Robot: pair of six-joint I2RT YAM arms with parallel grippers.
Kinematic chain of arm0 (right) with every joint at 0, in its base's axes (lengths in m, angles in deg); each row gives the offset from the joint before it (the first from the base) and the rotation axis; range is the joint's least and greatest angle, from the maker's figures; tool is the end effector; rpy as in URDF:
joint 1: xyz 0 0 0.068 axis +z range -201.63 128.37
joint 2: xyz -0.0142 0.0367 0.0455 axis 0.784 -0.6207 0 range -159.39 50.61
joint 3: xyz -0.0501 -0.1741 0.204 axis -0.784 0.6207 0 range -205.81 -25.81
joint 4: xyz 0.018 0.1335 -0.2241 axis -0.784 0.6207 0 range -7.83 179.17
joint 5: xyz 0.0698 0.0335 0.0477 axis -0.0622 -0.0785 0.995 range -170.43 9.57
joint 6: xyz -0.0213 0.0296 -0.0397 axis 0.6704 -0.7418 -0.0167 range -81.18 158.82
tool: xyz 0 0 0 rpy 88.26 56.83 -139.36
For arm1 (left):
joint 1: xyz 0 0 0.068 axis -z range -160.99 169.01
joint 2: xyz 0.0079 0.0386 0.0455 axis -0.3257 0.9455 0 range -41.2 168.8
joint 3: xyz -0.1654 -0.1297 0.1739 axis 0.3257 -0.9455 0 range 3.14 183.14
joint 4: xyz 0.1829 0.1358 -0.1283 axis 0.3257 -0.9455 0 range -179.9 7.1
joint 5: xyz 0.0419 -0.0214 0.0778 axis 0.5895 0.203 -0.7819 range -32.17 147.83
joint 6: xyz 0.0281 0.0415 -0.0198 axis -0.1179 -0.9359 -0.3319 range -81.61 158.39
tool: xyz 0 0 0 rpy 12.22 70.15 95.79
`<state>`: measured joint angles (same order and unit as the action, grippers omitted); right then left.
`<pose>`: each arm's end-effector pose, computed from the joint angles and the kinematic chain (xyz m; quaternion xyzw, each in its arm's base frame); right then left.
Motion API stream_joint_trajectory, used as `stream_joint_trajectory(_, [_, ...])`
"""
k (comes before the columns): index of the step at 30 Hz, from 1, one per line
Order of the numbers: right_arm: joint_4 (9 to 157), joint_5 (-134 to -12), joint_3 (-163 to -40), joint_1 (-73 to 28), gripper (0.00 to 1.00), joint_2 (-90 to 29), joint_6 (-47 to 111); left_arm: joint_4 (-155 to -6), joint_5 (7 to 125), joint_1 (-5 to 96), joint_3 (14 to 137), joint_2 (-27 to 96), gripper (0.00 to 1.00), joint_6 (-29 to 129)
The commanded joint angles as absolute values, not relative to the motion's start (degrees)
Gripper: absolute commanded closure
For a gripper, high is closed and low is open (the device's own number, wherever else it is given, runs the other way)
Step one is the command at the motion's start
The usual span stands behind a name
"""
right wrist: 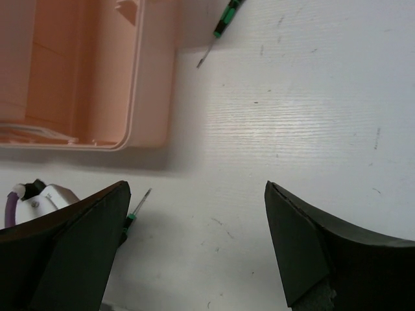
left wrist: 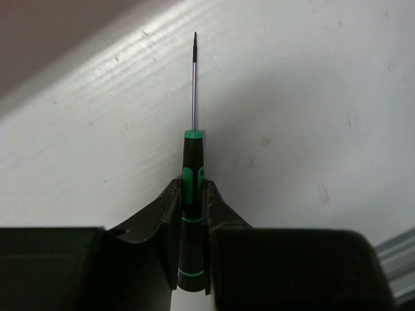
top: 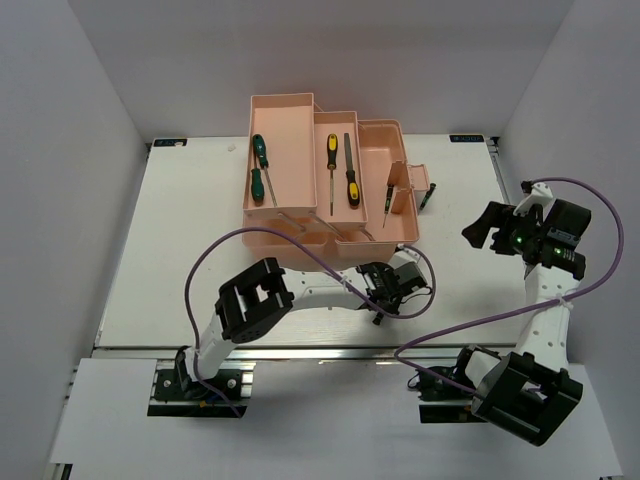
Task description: Sort the tools into containers
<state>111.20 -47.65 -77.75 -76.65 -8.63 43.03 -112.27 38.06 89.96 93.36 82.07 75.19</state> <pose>0.2068 -0.0754 0.3071 0.0294 0.8650 0.1343 0.4826 0.1592 -0.4240 0.1556 0.2418 0.9266 -0.0914 0.2731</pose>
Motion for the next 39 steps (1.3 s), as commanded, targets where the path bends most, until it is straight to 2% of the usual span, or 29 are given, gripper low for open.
stream_joint_trajectory(1, [113.8,-40.11,-78.02,-76.77,0.11,-6.52,47.78,-112.47,47.88,90.28,88.75,78.37,1.0,71.79])
stream_joint_trajectory(6, [117.84,-35.61,-77.14,-76.68,0.11,-4.59,57.7,-109.01,50.54,88.88,89.36,71.58,1.0,69.94])
stream_joint_trajectory(17, [119.26,-34.81,-76.35,-76.77,0.12,-4.06,60.18,-106.29,52.47,81.5,91.82,62.17,1.0,71.7])
stream_joint_trajectory(19, [119.34,-34.55,-76.52,-76.77,0.26,-4.41,59.83,-104.71,52.21,79.22,94.27,62.08,1.0,71.61])
stream_joint_trajectory(21, [119.35,-33.76,-76.44,-76.77,0.59,-4.76,60.44,-103.56,52.03,76.85,96.64,62.95,1.0,71.26])
stream_joint_trajectory(24, [118.56,-33.67,-76.17,-76.77,0.98,-5.46,59.57,-103.29,51.51,73.51,103.67,67.34,1.0,71.0])
stream_joint_trajectory(25, [118.03,-34.54,-76.0,-76.68,1.0,-5.81,59.04,-103.64,50.2,72.71,105.43,70.39,1.0,71.0])
stream_joint_trajectory(27, [116.63,-35.86,-75.56,-76.68,0.96,-6.86,57.72,-103.91,49.49,70.43,110.0,73.4,1.0,71.61])
stream_joint_trajectory(29, [115.4,-37.7,-75.21,-76.33,0.85,-7.75,56.59,-104.61,48.17,69.28,114.64,78.14,1.0,71.79])
stream_joint_trajectory(31, [112.59,-41.65,-74.94,-74.75,0.66,-9.94,54.13,-106.18,46.68,67.88,119.48,82.7,1.0,71.7])
stream_joint_trajectory(35, [109.07,-47.81,-74.77,-72.91,0.56,-12.93,50.61,-109.18,45.96,66.38,125.03,88.42,1.0,71.79])
stream_joint_trajectory(36, [106.89,-49.3,-74.94,-72.55,0.54,-14.85,48.34,-109.44,46.23,66.2,126.44,88.88,0.91,71.96])
stream_joint_trajectory(38, [104.94,-50.28,-75.38,-71.68,0.49,-18.53,45.78,-109.1,47.02,65.68,127.07,89.58,0.8,71.79])
stream_joint_trajectory(39, [103.97,-51.06,-76.08,-71.32,0.49,-19.95,44.46,-108.92,47.2,65.5,127.68,89.59,0.67,71.7])
